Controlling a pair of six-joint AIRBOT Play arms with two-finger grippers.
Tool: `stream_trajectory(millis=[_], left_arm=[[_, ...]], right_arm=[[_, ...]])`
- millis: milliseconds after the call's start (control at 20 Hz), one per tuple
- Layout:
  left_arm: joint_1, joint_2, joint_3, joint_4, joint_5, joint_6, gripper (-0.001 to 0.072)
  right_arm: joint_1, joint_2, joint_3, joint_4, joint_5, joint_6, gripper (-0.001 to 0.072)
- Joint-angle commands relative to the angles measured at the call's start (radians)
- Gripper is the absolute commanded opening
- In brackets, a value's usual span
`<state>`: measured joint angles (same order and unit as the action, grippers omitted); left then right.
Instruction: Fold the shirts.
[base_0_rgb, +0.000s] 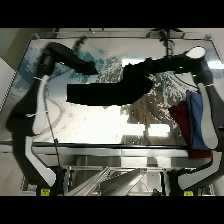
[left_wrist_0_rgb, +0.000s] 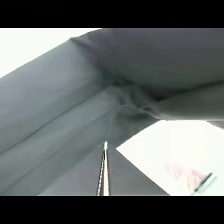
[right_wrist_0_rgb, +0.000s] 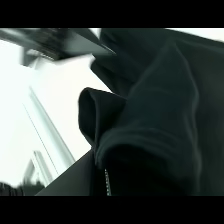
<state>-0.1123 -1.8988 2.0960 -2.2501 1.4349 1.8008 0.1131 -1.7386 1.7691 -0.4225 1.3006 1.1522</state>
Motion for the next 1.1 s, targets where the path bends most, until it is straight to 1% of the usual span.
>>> stream_trajectory(millis=[0, 50, 150, 200, 250, 300, 350, 400, 450, 550, 600, 700, 750, 800, 850, 900, 950, 1000, 1050], left_arm=[[0.193, 0.231, -0.040, -0.005, 0.065, -0.014, 0.0020], [0.232, 0.286, -0.089, -0.005, 0.044, -0.014, 0.0020], [0.286, 0.365, -0.178, -0.003, 0.029, -0.014, 0.0020], [0.302, 0.393, -0.221, -0.003, 0.031, -0.011, 0.0020], [0.304, 0.414, -0.262, -0.003, 0.032, -0.003, 0.0020], [0.304, 0.432, -0.304, -0.002, 0.034, 0.012, 0.0020], [0.304, 0.446, -0.344, -0.002, 0.035, 0.017, 0.0020], [0.298, 0.456, -0.383, -0.002, 0.040, 0.022, 0.0020], [0.292, 0.465, -0.416, -0.002, 0.048, 0.035, 0.0020], [0.289, 0.480, -0.477, -0.003, 0.062, 0.035, 0.0020], [0.282, 0.480, -0.490, -0.003, 0.069, 0.035, 0.0020], [0.279, 0.480, -0.502, -0.003, 0.088, 0.035, 0.0020], [0.272, 0.480, -0.501, -0.003, 0.092, 0.035, 0.0020], [0.272, 0.480, -0.501, -0.003, 0.092, 0.035, 0.0020], [0.272, 0.480, -0.501, -0.002, 0.095, 0.035, 0.0020], [0.272, 0.480, -0.501, -0.002, 0.099, 0.035, 0.0020], [0.272, 0.480, -0.501, -0.002, 0.107, 0.035, 0.0020], [0.272, 0.480, -0.501, -0.002, 0.113, 0.035, 0.0020], [0.272, 0.480, -0.501, -0.002, 0.111, 0.035, 0.0020]], right_arm=[[0.245, -0.034, 0.001, 0.071, -0.378, -0.084, 0.0019], [0.336, -0.066, 0.002, 0.093, -0.534, -0.145, 0.0018], [0.499, -0.173, 0.034, 0.156, -0.794, -0.278, 0.0019], [0.570, -0.253, 0.074, 0.202, -0.869, -0.330, 0.0019], [0.622, -0.334, 0.130, 0.248, -0.895, -0.380, 0.0022], [0.662, -0.414, 0.196, 0.290, -0.902, -0.423, 0.0037], [0.689, -0.487, 0.266, 0.333, -0.901, -0.436, 0.0188], [0.700, -0.531, 0.309, 0.357, -0.906, -0.436, 0.0448], [0.696, -0.538, 0.316, 0.368, -0.920, -0.435, 0.0510], [0.648, -0.517, 0.316, 0.367, -0.893, -0.434, 0.0503], [0.613, -0.496, 0.315, 0.366, -0.842, -0.434, 0.0503], [0.530, -0.445, 0.315, 0.355, -0.686, -0.427, 0.0491], [0.486, -0.417, 0.315, 0.320, -0.604, -0.388, 0.0310], [0.444, -0.392, 0.315, 0.254, -0.547, -0.313, 0.0275], [0.397, -0.367, 0.315, 0.158, -0.487, -0.213, 0.0281], [0.354, -0.347, 0.315, 0.052, -0.419, -0.102, 0.0352], [0.306, -0.330, 0.315, -0.061, -0.323, 0.010, 0.0394], [0.262, -0.321, 0.315, -0.153, -0.224, 0.097, 0.0394], [0.226, -0.321, 0.307, -0.218, -0.150, 0.146, 0.0398]])
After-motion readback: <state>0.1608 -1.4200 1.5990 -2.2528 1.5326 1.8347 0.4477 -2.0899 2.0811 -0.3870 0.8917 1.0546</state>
